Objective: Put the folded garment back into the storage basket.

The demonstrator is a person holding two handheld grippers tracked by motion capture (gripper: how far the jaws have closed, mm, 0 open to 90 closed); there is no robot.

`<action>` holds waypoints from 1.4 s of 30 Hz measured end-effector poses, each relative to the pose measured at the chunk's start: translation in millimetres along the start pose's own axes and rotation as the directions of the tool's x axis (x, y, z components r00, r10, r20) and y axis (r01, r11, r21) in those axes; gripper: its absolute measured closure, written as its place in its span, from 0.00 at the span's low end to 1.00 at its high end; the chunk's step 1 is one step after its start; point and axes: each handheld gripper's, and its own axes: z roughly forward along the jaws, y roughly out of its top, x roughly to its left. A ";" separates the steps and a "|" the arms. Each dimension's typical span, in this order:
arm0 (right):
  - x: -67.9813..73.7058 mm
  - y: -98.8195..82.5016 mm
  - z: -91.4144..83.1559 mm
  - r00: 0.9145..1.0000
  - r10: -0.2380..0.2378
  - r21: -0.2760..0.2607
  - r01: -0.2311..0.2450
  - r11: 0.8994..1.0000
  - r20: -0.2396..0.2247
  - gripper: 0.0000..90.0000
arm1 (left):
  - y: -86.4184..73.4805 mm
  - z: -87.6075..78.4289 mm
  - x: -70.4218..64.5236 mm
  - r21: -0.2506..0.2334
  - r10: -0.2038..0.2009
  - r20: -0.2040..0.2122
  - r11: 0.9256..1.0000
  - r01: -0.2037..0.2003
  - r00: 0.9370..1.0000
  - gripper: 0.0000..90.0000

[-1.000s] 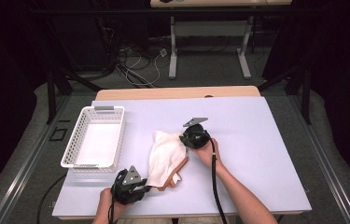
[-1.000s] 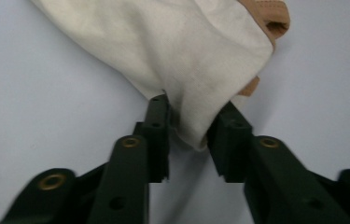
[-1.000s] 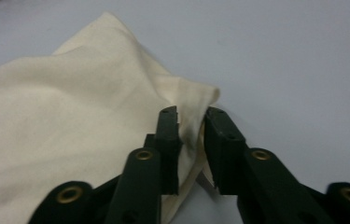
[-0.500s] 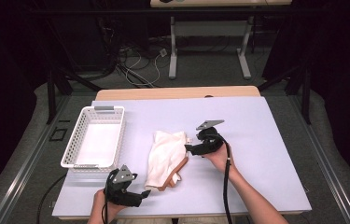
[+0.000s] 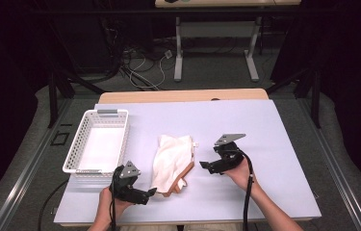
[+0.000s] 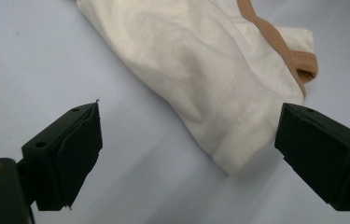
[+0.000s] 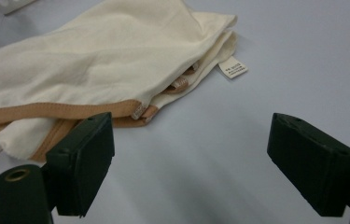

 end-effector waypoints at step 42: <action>8.9 -33.6 -30.4 1.000 -0.031 -0.020 0.031 0.999 -0.005 0.05 | 56.2 71.4 33.8 0.154 -0.067 -0.048 0.985 0.074 0.997 0.22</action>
